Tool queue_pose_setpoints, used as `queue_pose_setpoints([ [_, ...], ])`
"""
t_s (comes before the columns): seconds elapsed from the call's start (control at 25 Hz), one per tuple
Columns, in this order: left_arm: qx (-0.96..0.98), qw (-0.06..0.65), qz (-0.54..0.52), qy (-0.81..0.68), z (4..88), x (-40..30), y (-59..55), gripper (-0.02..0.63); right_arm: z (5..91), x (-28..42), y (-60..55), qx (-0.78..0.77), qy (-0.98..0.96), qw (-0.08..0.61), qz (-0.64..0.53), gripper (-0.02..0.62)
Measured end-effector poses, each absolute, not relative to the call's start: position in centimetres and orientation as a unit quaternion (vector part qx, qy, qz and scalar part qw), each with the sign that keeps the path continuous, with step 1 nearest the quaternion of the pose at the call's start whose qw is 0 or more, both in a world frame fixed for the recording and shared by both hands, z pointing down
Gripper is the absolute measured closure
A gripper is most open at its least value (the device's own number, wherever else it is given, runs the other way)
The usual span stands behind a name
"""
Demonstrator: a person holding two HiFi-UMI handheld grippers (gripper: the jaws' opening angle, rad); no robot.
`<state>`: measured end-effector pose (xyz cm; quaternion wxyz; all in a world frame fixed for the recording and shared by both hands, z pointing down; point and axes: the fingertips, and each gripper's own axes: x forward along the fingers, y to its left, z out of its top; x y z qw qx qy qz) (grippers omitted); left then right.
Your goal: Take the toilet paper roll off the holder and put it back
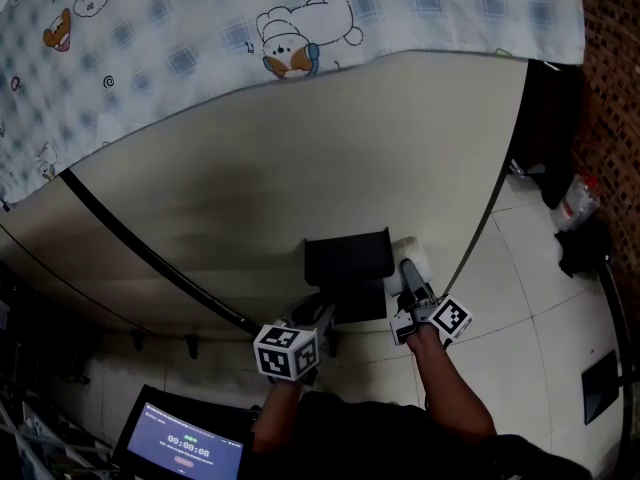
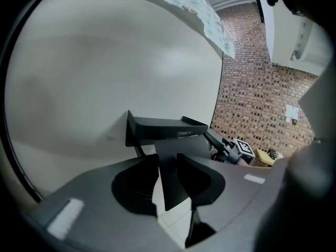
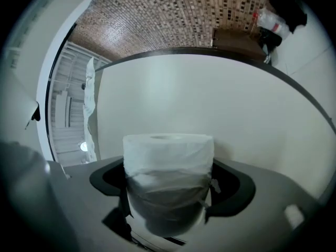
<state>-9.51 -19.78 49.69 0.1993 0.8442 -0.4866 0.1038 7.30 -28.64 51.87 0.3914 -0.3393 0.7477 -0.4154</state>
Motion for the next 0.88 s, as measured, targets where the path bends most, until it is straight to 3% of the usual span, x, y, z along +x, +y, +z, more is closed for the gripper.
queue_pose_setpoints([
  [0.12,0.845,0.199,0.105,-0.484,49.6,-9.5,-19.8,0.477,51.0,6.4,-28.4,-0.31,0.747,0.414,-0.417,0.15],
  [0.44,0.847,0.202,0.107,-0.48,49.8,-9.6,-19.7,0.48,52.3,4.5,-28.2,-0.287,0.76,0.391,-0.433,0.152],
  [0.88,0.847,0.199,0.113,-0.48,49.7,-9.5,-19.6,0.477,53.6,2.6,-26.4,-0.205,0.819,0.306,-0.439,0.155],
])
